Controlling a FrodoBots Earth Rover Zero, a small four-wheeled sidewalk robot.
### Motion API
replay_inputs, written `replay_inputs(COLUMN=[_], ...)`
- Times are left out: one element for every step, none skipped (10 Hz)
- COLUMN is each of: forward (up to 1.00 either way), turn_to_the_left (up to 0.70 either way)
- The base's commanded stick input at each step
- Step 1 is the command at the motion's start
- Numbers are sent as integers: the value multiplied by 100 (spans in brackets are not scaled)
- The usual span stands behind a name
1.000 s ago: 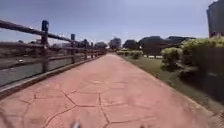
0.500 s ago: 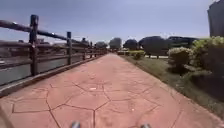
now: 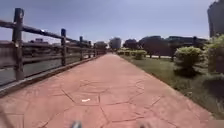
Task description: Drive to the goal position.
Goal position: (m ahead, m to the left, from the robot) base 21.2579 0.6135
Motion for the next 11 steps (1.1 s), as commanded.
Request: replay_inputs(forward=[85,85,85,85,85,85,85,85,85,85,85], turn_to_the_left=[0,0,0,0,0,0,0,0,0,0,0])
